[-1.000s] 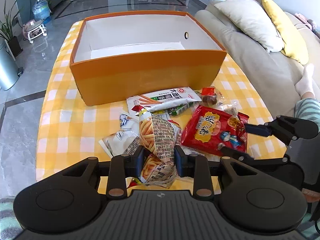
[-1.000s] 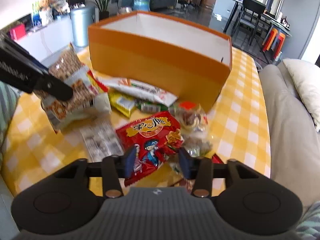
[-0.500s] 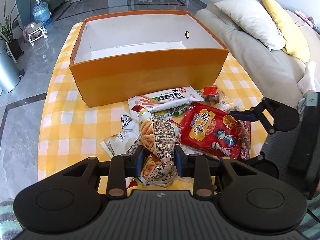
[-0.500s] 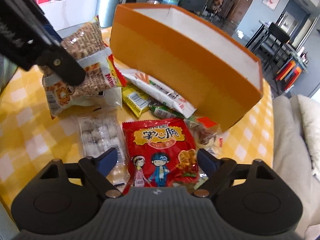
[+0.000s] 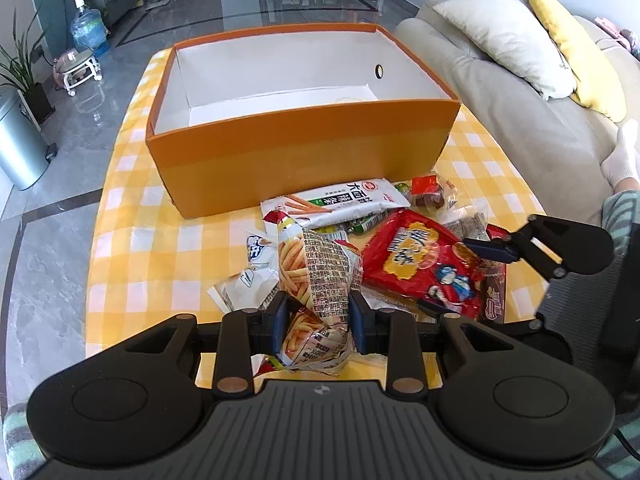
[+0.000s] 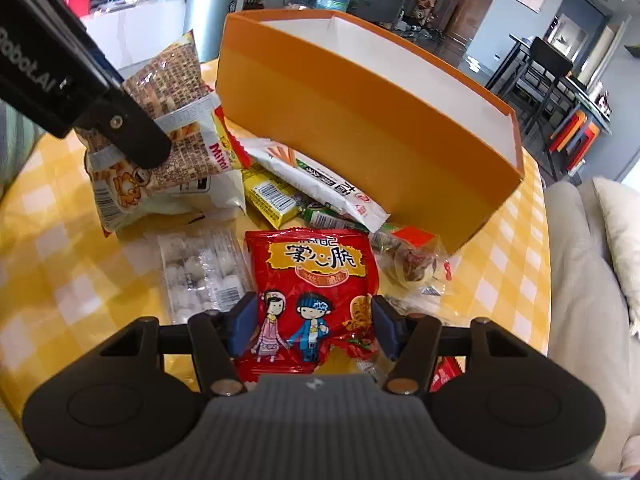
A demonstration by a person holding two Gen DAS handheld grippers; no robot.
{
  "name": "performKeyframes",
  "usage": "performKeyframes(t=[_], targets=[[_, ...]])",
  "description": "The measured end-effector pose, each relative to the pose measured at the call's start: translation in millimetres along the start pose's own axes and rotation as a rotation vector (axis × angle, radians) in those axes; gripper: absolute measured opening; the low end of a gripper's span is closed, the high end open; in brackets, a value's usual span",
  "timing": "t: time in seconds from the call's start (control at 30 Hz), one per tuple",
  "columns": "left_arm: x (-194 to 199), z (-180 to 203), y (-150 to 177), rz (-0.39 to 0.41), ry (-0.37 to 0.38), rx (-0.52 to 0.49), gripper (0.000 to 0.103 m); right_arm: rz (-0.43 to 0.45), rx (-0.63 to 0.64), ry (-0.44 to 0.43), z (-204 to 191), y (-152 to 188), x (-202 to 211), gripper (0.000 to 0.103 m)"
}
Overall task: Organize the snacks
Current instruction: 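Lift both held bags and carry them over the orange box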
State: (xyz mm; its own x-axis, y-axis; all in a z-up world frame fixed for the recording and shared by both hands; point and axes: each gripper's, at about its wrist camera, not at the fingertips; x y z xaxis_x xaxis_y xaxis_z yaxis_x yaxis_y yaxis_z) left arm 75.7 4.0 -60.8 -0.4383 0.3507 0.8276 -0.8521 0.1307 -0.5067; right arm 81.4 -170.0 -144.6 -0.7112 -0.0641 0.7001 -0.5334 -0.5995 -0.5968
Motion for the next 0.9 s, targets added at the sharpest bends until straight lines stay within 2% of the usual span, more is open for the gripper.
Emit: performKeyframes(t=[0.13,0.23,0.47,0.63,0.9], targets=[[5.2,0.9,-0.6,0.013,-0.005,-0.002,0.035,-0.002,-0.058,0.0,12.6,-1.0,11.9,0.058],[10.4,1.3,-2.0,0.026,-0.001,0.0,0.035,-0.003,-0.148,-0.027,27.9,-3.3,25.4,0.058],[31.6,1.9,-16.8,0.099,-0.019,-0.019,0.035,0.06,-0.331,-0.034,61.4,-17.3,62.8,0.058],[44.8,-0.9,-40.5,0.15,-0.039,-0.047,0.035,0.083,-0.387,-0.024,75.3,-37.1,80.4,0.058],[53.3,-7.0,-93.9,0.203,-0.079,-0.094,0.035,0.095,-0.433,-0.053,97.3,-83.3,75.5,0.058]])
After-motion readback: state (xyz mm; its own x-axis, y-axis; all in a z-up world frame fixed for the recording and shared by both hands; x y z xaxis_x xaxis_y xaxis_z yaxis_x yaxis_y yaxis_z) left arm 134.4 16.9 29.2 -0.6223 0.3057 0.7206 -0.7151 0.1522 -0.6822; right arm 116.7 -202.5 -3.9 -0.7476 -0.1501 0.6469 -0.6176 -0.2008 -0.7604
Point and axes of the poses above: each gripper's, at about its wrist camera, not at the fingertips, and x roughly against the way its jaws point, z to its right, y to its underside, and after that the axes turned 14 degrees about y, right-handed
